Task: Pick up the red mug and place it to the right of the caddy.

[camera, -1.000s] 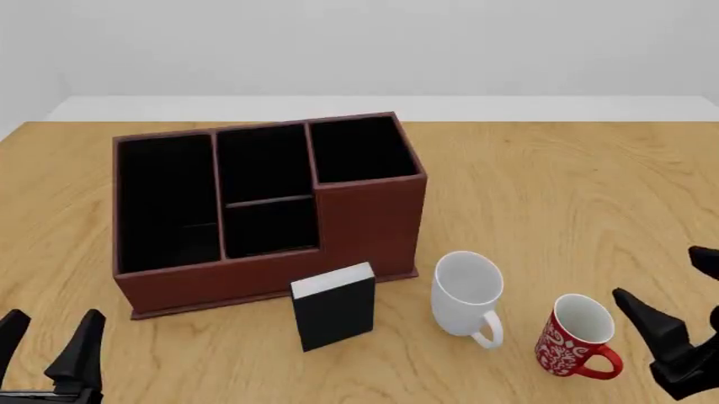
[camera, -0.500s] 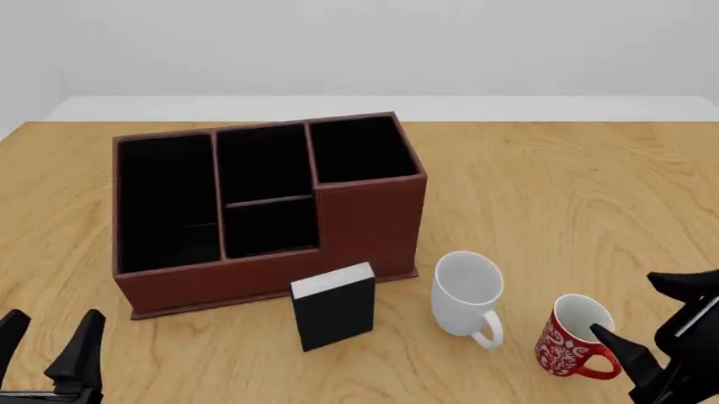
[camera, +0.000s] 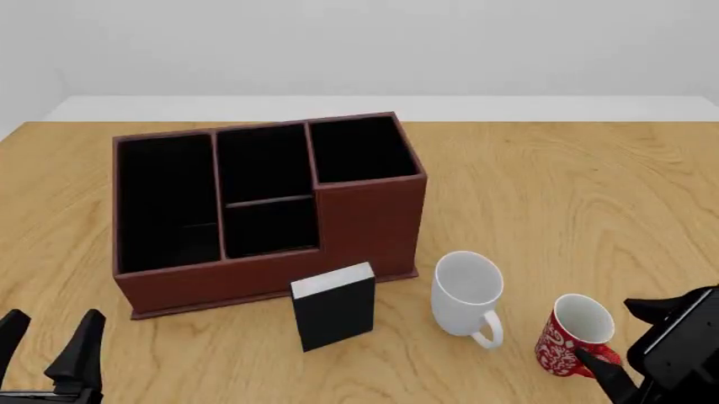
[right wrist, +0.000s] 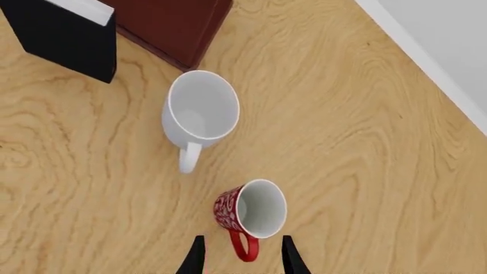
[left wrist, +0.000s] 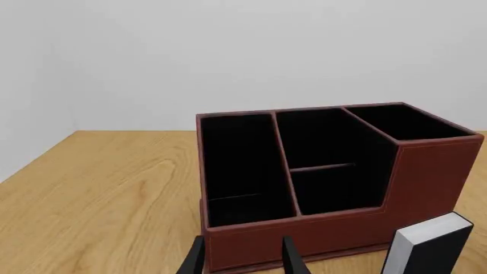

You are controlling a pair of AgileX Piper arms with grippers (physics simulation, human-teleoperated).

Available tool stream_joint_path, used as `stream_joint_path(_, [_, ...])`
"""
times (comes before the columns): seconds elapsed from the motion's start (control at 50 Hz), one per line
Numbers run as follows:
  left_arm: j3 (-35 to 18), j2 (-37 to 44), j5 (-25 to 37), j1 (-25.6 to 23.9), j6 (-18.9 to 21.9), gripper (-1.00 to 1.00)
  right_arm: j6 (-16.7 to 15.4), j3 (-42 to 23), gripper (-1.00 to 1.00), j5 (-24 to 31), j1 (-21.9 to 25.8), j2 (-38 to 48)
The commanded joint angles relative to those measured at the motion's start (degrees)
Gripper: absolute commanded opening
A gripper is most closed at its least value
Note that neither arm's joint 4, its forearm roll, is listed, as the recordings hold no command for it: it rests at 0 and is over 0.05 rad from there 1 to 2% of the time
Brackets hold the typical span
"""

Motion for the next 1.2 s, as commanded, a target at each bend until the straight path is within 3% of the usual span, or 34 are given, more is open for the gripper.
stream_joint_path(0.02, [0.0,0.01,0.0,0.0,-0.01,1.0,1.19,2.1,1.0,-0.85,-0.46,-0.09])
stream_joint_path(0.92, [0.0,0.12,-0.01,-0.15,0.0,1.0,0.5,8.38,1.0,-9.69,-5.05,5.95])
stream_joint_path(1.2, [0.0,0.0,0.0,0.0,0.0,1.0,0.55,9.22,1.0,-10.19,-6.62,6.33])
